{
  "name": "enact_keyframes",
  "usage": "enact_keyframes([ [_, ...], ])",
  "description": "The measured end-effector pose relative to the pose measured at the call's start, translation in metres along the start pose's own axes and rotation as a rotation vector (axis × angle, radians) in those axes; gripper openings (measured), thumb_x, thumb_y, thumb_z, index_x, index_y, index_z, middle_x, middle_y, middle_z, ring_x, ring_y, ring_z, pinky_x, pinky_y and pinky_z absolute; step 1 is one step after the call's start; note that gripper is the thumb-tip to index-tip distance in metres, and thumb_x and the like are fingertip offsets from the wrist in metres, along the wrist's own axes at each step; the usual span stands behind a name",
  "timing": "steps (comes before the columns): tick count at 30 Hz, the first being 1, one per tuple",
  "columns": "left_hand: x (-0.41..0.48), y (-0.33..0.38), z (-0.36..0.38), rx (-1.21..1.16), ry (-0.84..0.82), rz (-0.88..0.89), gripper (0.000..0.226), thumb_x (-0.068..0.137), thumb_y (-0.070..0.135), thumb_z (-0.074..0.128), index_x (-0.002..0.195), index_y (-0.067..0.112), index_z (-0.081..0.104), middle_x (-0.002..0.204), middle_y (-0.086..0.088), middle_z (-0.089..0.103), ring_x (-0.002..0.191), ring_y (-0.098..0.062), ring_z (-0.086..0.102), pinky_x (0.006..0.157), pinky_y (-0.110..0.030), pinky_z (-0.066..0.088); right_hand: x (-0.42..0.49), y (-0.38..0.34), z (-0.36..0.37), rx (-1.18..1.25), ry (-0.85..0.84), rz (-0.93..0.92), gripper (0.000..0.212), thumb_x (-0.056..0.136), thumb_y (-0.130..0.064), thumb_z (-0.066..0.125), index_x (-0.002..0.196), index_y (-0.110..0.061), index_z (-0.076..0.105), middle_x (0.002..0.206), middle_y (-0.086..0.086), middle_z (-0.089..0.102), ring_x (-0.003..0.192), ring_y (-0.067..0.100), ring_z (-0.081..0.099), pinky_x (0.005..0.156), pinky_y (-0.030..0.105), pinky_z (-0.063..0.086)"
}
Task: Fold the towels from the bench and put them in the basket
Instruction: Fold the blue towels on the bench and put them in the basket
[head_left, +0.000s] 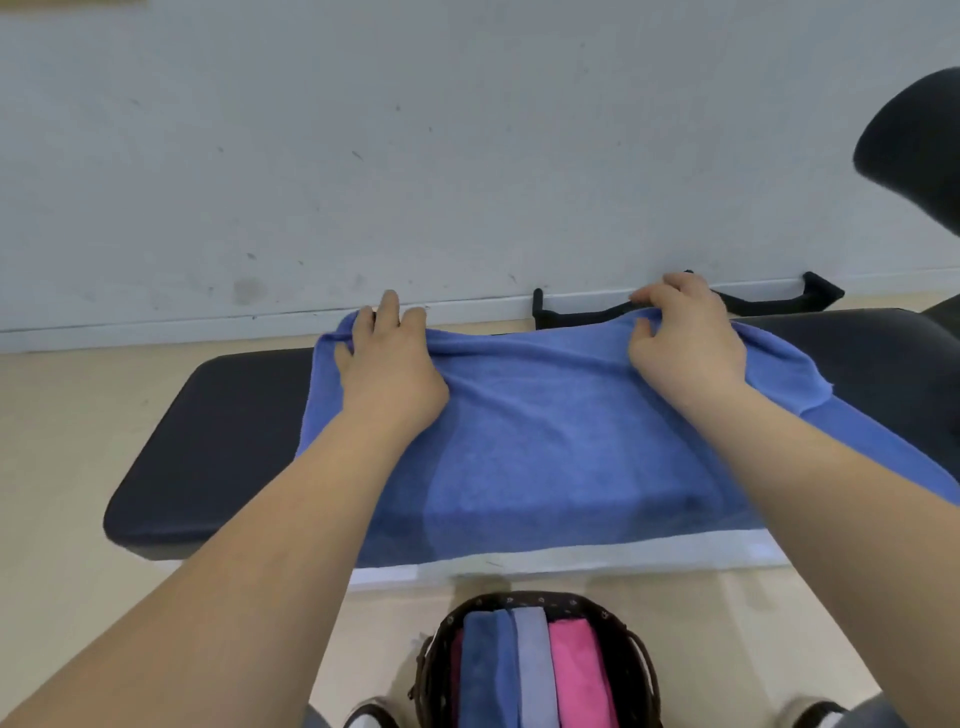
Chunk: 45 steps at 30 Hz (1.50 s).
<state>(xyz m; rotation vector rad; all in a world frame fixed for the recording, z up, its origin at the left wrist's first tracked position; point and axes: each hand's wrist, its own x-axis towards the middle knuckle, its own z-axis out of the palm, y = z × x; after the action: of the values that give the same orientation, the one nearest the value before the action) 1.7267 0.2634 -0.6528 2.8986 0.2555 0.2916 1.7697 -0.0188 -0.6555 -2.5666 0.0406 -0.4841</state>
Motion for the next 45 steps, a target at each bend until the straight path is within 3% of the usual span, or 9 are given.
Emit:
enact_keyframes([
  [5,-0.009,-0.01,0.002,-0.191,-0.014,0.117,0.032,0.089,-0.001,0.046,0.096,0.02,0.069,0.105,0.0,0.068,0.091,-0.024,0.061,0.071,-0.038,0.049,-0.036,-0.031,-0.012,0.089,-0.274,-0.24,0.027,0.097,-0.024,0.057,0.119,-0.025,0.072,0.124,-0.006,0.07,0.117,0.019,0.063,0.096,0.041,0.053],
  [8,-0.011,-0.018,0.005,-0.191,-0.042,0.121,0.03,0.088,0.002,0.044,0.067,0.019,0.057,0.07,0.004,0.055,0.071,-0.025,0.055,0.059,-0.043,0.046,-0.061,-0.048,0.002,0.039,-0.494,-0.381,0.04,0.101,-0.039,0.056,0.138,-0.026,0.061,0.146,-0.007,0.057,0.138,0.014,0.049,0.111,0.04,0.044],
  [11,-0.013,-0.03,0.005,-0.243,-0.069,0.051,0.018,0.095,0.019,0.051,0.097,0.015,0.069,0.095,-0.001,0.067,0.093,-0.025,0.062,0.081,-0.045,0.054,-0.064,-0.056,0.02,-0.048,-0.516,-0.38,0.052,0.102,-0.049,0.051,0.147,-0.025,0.053,0.164,0.004,0.037,0.154,0.019,0.026,0.124,0.039,0.026],
  [18,0.0,-0.054,0.003,-0.016,-0.201,-0.18,0.079,0.096,0.065,0.043,0.149,0.007,0.043,0.159,-0.016,0.037,0.151,-0.036,0.025,0.123,-0.047,0.023,-0.047,-0.068,0.047,-0.184,-0.552,-0.25,0.064,0.101,-0.064,0.031,0.159,-0.035,0.033,0.172,-0.002,0.017,0.159,0.026,0.007,0.126,0.055,0.001],
  [24,0.004,-0.031,0.009,0.053,-0.064,-0.018,0.046,0.097,0.043,0.047,0.127,0.009,0.057,0.141,-0.015,0.051,0.14,-0.038,0.036,0.115,-0.05,0.03,-0.031,-0.071,0.052,-0.129,-0.564,-0.189,0.055,0.104,-0.059,0.032,0.153,-0.038,0.042,0.169,-0.007,0.025,0.159,0.022,0.008,0.125,0.055,-0.001],
  [30,-0.01,0.021,0.013,-0.06,-0.13,0.349,0.026,0.096,0.031,0.056,0.105,0.008,0.065,0.109,-0.008,0.062,0.11,-0.03,0.053,0.102,-0.043,0.04,-0.029,-0.045,0.006,0.133,-0.353,-0.097,0.02,0.098,-0.031,0.058,0.109,-0.023,0.073,0.11,-0.005,0.074,0.107,0.02,0.065,0.086,0.03,0.047],
  [34,-0.019,0.054,0.018,-0.063,-0.136,0.428,0.021,0.096,0.033,0.055,0.094,0.012,0.058,0.103,-0.008,0.062,0.104,-0.03,0.054,0.102,-0.046,0.042,-0.031,-0.002,-0.035,-0.052,-0.305,-0.067,0.032,0.095,-0.029,0.063,0.12,-0.013,0.071,0.119,0.006,0.074,0.118,0.03,0.062,0.107,0.044,0.044],
  [39,-0.036,0.104,0.018,-0.103,-0.168,0.507,0.032,0.098,0.03,0.055,0.119,0.008,0.065,0.122,-0.008,0.063,0.117,-0.029,0.053,0.106,-0.039,0.039,-0.036,0.048,-0.097,-0.166,-0.119,0.146,0.032,0.092,-0.033,0.062,0.12,-0.019,0.064,0.122,0.009,0.059,0.113,0.034,0.056,0.085,0.043,0.05],
  [45,-0.077,0.177,0.01,-0.359,-0.166,0.577,0.032,0.101,0.026,0.057,0.128,0.013,0.067,0.14,0.0,0.06,0.13,-0.021,0.054,0.104,-0.03,0.042,-0.052,0.1,-0.136,-0.136,-0.424,0.39,0.03,0.092,-0.033,0.064,0.084,-0.004,0.066,0.078,0.016,0.068,0.071,0.031,0.065,0.061,0.033,0.047],
])
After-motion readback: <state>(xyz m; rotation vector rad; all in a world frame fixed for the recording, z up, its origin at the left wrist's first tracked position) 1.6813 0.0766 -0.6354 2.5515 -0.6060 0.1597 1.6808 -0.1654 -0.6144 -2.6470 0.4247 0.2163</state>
